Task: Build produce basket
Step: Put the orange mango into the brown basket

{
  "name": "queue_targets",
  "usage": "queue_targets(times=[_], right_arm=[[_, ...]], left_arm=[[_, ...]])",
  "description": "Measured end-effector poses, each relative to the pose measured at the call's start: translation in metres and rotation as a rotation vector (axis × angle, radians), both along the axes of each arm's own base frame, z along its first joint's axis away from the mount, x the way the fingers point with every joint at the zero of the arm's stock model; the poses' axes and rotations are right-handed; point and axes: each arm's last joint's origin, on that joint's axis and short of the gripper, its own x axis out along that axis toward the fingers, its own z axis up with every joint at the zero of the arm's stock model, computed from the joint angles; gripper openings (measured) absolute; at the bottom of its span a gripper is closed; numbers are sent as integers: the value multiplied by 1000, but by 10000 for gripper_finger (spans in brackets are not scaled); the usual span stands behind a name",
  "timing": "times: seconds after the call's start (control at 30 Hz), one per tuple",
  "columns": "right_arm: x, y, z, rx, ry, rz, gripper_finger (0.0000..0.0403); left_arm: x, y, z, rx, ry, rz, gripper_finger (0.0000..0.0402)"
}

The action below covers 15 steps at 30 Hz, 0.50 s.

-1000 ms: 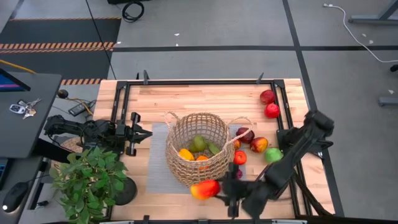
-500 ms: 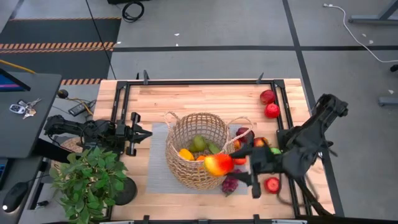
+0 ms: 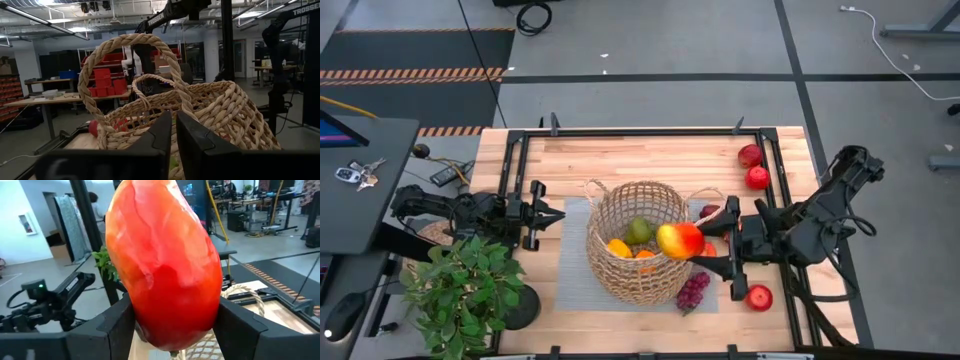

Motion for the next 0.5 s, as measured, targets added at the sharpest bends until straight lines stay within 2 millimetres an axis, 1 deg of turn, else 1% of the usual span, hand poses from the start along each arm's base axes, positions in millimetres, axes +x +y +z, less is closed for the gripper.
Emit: queue_targets(times=[0.13,0.3,0.4,0.5], right_arm=[[1,-3,0,-17,-1,-55,236],[4,-9,2,-99,-4,-139,236],[5,-12,6,-180,-20,-194,236],[6,-11,10,-326,-15,-282,236]], left_arm=[[0,0,0,0,0,0,29],[0,0,0,0,0,0,30],[0,0,0,0,0,0,34],[0,0,0,0,0,0,36]])
